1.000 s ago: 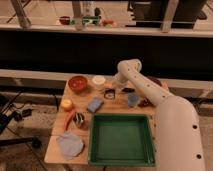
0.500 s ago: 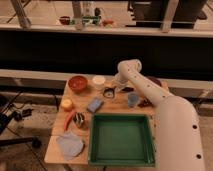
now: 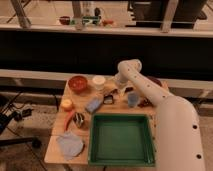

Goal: Place brush in table surface

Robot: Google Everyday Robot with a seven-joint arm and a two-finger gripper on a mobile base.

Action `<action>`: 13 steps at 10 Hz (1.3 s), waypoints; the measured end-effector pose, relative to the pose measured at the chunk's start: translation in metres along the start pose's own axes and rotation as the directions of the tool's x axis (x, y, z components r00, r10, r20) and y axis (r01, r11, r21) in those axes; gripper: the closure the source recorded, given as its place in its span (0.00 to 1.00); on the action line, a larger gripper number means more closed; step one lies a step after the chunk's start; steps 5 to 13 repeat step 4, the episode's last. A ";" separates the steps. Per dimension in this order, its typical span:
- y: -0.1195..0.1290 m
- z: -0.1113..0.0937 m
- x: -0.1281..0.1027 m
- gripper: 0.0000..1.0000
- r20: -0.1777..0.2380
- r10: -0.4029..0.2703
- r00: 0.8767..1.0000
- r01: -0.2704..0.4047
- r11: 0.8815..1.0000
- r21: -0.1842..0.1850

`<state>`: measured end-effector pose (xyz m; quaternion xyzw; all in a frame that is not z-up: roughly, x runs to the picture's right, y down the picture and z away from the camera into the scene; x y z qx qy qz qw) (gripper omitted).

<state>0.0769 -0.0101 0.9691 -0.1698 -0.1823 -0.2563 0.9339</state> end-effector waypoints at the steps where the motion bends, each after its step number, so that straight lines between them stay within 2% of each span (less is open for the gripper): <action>1: 0.000 0.000 0.000 0.20 0.000 0.000 1.000 0.000 1.000 0.000; 13: 0.000 0.000 0.000 0.20 0.000 0.000 1.000 0.000 1.000 0.000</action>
